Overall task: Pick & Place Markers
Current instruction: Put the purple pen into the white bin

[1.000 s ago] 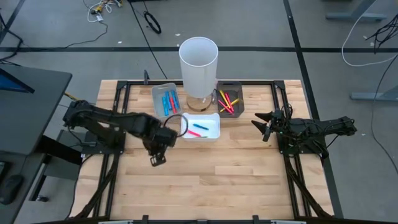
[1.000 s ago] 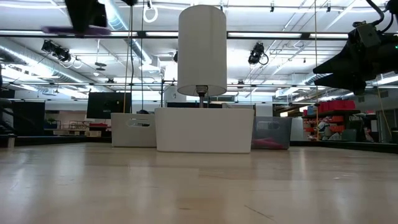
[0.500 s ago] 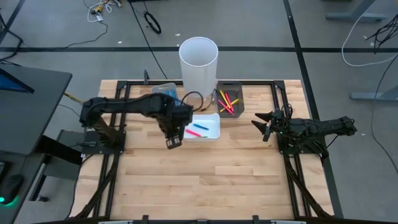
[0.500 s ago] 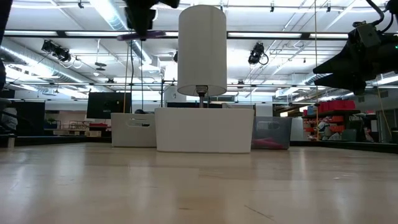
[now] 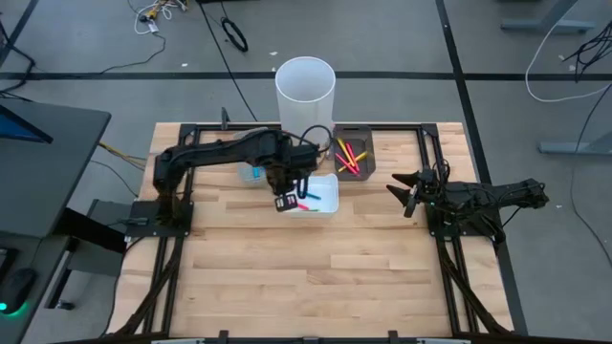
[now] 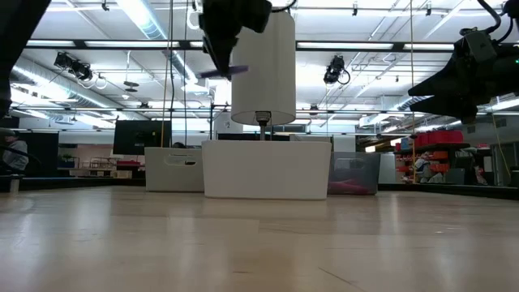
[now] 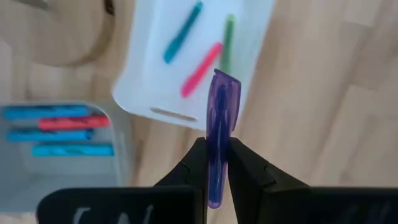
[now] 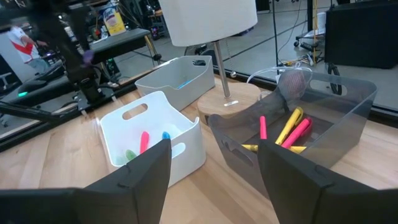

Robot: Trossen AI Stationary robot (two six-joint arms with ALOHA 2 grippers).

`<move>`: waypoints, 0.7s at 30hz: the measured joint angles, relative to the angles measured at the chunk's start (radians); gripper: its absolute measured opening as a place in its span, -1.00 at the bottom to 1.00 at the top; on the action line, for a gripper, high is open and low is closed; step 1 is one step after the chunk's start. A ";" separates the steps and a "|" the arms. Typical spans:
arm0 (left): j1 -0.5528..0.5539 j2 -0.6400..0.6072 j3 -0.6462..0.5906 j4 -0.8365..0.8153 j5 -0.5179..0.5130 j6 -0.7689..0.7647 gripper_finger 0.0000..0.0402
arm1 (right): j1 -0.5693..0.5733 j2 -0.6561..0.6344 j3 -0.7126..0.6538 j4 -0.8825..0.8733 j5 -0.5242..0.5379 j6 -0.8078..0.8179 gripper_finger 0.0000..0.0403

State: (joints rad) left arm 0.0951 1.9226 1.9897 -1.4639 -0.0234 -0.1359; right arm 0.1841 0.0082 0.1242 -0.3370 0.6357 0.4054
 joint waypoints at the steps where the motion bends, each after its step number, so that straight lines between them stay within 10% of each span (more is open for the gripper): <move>1: 0.006 0.013 0.011 0.002 -0.010 0.015 -0.79 | 0.000 0.000 0.000 0.000 0.000 0.000 0.20; 21: 0.033 0.208 0.071 0.070 -0.087 0.175 -0.79 | 0.000 0.000 0.000 0.000 0.000 0.000 0.20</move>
State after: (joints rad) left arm 0.1278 2.1302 2.0605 -1.3943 -0.1101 0.0387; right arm 0.1837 0.0078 0.1242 -0.3367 0.6357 0.4055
